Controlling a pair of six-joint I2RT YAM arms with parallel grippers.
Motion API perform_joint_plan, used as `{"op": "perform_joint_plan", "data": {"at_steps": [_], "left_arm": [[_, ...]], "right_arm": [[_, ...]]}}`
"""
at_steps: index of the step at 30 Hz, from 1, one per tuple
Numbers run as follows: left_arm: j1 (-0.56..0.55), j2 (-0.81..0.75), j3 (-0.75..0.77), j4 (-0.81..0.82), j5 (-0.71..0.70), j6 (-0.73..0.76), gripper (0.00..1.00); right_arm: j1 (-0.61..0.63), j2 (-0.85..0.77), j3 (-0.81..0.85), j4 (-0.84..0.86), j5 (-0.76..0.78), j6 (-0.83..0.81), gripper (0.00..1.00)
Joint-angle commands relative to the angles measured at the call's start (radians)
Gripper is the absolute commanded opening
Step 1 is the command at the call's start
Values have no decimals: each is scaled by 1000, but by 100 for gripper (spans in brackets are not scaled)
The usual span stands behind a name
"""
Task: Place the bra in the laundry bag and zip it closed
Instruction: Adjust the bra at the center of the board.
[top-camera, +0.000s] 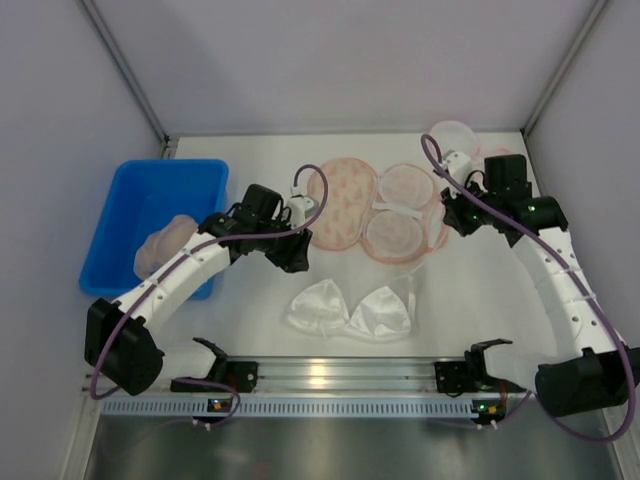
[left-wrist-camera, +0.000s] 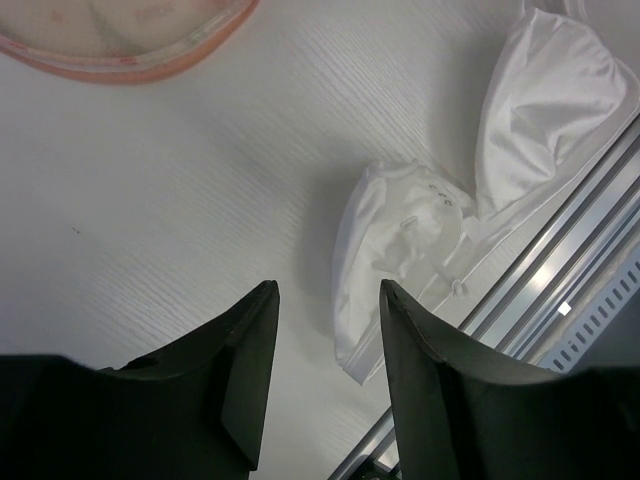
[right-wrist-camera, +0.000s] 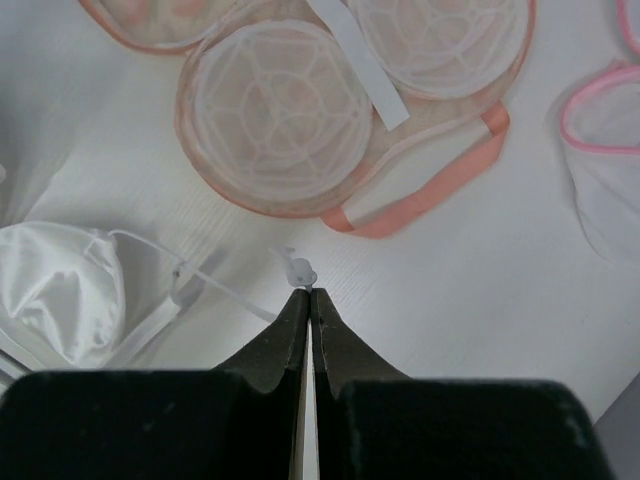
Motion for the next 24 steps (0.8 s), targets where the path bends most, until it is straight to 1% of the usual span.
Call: {"op": "perform_joint_plan", "data": {"at_steps": [1, 2, 5, 9, 11, 12, 13, 14, 16, 21, 24], "left_arm": [[7, -15, -5, 11, -5, -10, 51], [8, -15, -5, 10, -5, -12, 51], [13, -22, -15, 11, -9, -13, 52], [16, -32, -26, 11, -2, -16, 55], [18, -35, -29, 11, 0, -16, 55], [19, -38, -28, 11, 1, -15, 56], [19, -39, -28, 11, 0, -13, 56], [19, -39, -28, 11, -2, -13, 56], [21, -44, -31, 11, -5, -10, 56], [24, -53, -49, 11, -15, -1, 56], [25, -38, -51, 11, -14, -1, 56]], "right_arm": [[-6, 42, 113, -24, -68, 25, 0], [-4, 53, 137, -34, -97, 37, 0], [-3, 72, 219, -53, -249, 69, 0], [14, 41, 273, -54, -389, 132, 0], [71, 27, 257, -56, -397, 166, 0], [98, 9, 239, -59, -395, 172, 0], [228, -23, 116, -50, -391, 201, 0], [229, -23, 115, -50, -391, 201, 0], [281, -63, 8, -36, -400, 201, 0], [321, -103, -129, -59, -426, 163, 0], [368, -79, -192, -28, -412, 168, 0]]}}
